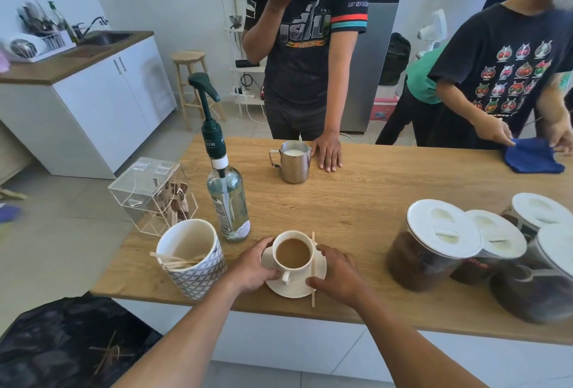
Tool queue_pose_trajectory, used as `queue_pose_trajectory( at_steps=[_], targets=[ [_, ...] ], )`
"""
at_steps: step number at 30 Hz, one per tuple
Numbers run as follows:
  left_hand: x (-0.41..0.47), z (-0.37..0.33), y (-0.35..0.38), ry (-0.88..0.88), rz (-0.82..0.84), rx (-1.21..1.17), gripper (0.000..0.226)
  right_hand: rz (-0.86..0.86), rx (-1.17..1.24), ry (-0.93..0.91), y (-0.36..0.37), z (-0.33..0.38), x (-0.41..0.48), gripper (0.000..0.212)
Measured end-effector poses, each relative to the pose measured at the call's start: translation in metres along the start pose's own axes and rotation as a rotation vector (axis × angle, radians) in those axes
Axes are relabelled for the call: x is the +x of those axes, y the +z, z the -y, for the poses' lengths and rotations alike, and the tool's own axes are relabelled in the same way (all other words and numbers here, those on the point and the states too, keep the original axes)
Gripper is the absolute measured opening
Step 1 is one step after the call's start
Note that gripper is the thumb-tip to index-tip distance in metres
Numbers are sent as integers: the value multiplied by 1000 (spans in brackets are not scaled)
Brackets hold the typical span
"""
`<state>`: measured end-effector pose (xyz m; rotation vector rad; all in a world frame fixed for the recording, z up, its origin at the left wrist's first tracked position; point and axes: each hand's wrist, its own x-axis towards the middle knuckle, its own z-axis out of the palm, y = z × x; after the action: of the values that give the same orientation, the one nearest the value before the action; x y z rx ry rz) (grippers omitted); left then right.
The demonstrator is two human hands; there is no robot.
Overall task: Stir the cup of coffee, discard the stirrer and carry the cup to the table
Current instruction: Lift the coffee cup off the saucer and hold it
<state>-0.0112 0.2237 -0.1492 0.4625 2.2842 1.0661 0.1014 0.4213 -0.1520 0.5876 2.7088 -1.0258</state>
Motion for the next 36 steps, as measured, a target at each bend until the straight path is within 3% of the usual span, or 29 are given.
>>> queue_pose_trajectory(
  at_steps=[10,18,28,36],
  targets=[
    [9,0,6,69,34,-67,88,49,78,-50,-3,18,6,85],
    [10,2,8,96,29,-99,81,92,219,13,8,19,14,93],
    [8,1,8,83,31,-79,83,79,248,22,12,18,14,96],
    [1,-7,1,98,17,-73,82,66,220,-77,5,17,18,89]
  ],
)
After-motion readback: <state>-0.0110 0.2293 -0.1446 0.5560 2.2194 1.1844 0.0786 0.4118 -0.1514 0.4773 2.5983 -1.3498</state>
